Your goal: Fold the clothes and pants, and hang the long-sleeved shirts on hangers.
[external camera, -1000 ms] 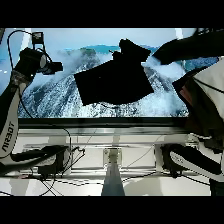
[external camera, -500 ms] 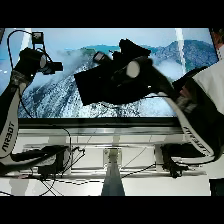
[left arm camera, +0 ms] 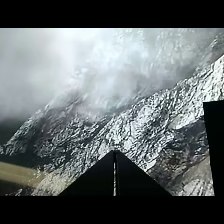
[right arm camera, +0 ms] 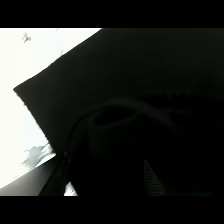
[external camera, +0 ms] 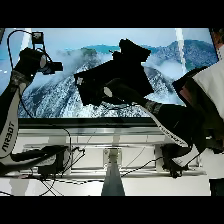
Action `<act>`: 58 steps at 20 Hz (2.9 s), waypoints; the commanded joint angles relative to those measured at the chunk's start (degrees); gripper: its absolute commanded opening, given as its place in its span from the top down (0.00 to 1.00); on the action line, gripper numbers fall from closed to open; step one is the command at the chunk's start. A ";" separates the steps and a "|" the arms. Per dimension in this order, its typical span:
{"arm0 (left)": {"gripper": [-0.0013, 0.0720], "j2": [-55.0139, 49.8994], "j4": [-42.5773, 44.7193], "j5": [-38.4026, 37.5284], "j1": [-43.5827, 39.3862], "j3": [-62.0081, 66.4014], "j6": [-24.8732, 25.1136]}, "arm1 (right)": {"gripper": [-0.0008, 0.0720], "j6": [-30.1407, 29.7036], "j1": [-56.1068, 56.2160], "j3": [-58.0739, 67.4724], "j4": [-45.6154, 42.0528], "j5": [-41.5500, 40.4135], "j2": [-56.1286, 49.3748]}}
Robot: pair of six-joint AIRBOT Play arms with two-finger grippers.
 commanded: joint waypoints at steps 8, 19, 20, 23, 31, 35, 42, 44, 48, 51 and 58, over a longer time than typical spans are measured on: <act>0.97 0.15 -0.20 -0.02 -0.11 -0.02 8.48 | 0.96 0.13 0.28 2.69 -5.90 -4.96 -1.57; 0.97 15.15 -17.81 -1.20 0.42 -6.82 16.37 | 0.96 21.88 -22.62 8.92 -11.78 19.54 19.52; 0.97 17.07 -23.23 -0.81 0.42 -9.27 20.94 | 0.96 21.86 -26.40 8.92 -11.78 21.92 21.90; 0.97 21.49 -45.83 -0.44 2.05 -18.18 37.18 | 0.96 21.81 -36.54 8.92 -10.43 27.32 25.97; 0.96 18.69 -63.60 10.97 6.01 -34.97 39.39 | 0.96 21.79 -45.03 6.29 -4.22 30.23 26.16; 0.96 14.19 -63.41 9.79 6.01 -35.01 37.75 | 0.96 21.51 -45.05 5.53 -2.99 29.70 25.90; 0.20 7.91 -62.64 9.51 8.70 -35.01 35.58 | 0.96 21.33 -45.05 5.53 -2.99 27.50 25.68; 0.20 5.73 -63.65 9.66 8.87 -35.01 35.95 | 0.96 21.33 -45.05 5.53 -2.99 26.99 25.68; 0.20 0.81 -71.43 11.91 8.63 -35.01 39.01 | 0.96 21.33 -45.05 5.53 -2.99 25.92 25.68; 0.57 -1.49 -80.06 11.96 8.48 -34.97 45.64 | 0.96 21.35 -45.05 5.53 -3.02 24.72 25.70; 0.97 -1.62 -81.85 2.51 11.58 -25.92 51.76 | 0.96 21.38 -45.11 5.55 -5.16 15.54 25.70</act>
